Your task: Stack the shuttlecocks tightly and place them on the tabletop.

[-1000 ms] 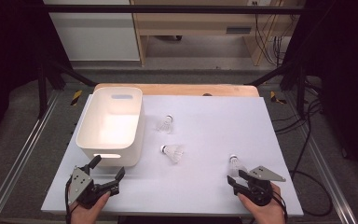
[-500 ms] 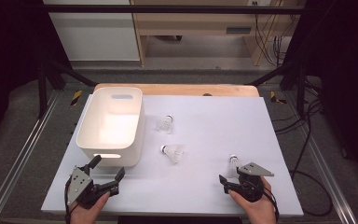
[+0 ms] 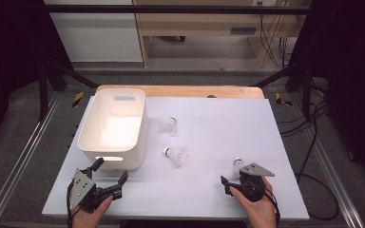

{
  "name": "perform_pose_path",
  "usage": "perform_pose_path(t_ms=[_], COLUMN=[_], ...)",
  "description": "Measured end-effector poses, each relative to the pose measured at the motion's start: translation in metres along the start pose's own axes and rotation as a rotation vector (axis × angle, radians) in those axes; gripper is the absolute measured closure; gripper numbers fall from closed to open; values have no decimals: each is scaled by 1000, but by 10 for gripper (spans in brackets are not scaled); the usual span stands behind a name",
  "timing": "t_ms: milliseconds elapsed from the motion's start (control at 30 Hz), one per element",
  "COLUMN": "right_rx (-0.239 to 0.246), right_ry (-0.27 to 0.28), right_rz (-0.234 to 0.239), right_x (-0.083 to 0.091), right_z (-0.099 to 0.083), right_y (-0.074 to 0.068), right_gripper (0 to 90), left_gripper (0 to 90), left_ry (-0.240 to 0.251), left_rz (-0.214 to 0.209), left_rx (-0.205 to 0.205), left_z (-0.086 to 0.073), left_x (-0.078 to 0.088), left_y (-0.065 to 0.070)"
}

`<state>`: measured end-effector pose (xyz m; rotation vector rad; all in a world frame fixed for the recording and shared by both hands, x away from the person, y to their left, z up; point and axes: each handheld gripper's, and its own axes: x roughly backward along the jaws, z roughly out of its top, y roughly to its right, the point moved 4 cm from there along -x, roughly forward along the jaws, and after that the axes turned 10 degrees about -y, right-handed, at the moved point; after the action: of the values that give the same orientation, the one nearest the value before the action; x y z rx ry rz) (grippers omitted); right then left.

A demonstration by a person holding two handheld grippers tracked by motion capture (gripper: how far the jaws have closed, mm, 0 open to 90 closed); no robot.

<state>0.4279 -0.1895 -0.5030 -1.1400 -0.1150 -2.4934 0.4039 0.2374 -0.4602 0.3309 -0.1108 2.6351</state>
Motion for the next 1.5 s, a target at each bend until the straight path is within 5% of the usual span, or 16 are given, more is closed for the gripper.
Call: perform_pose_path(t_ms=[367, 833, 1100, 1500], right_rx=[-27, -7, 27, 129], right_ry=[17, 52, 61, 108], right_rz=[-81, -75, -79, -7], right_x=[-4, 6, 10, 11], right_z=[5, 4, 3, 13], right_y=[9, 21, 25, 13], right_gripper=[514, 847, 899, 900], left_gripper=[55, 44, 31, 13], left_ry=[-1, 9, 10, 14], left_rz=[0, -23, -38, -47], left_rx=[-7, 1, 3, 4], left_z=[0, 0, 0, 0], left_x=[0, 1, 0, 1], left_y=[1, -3, -4, -7])
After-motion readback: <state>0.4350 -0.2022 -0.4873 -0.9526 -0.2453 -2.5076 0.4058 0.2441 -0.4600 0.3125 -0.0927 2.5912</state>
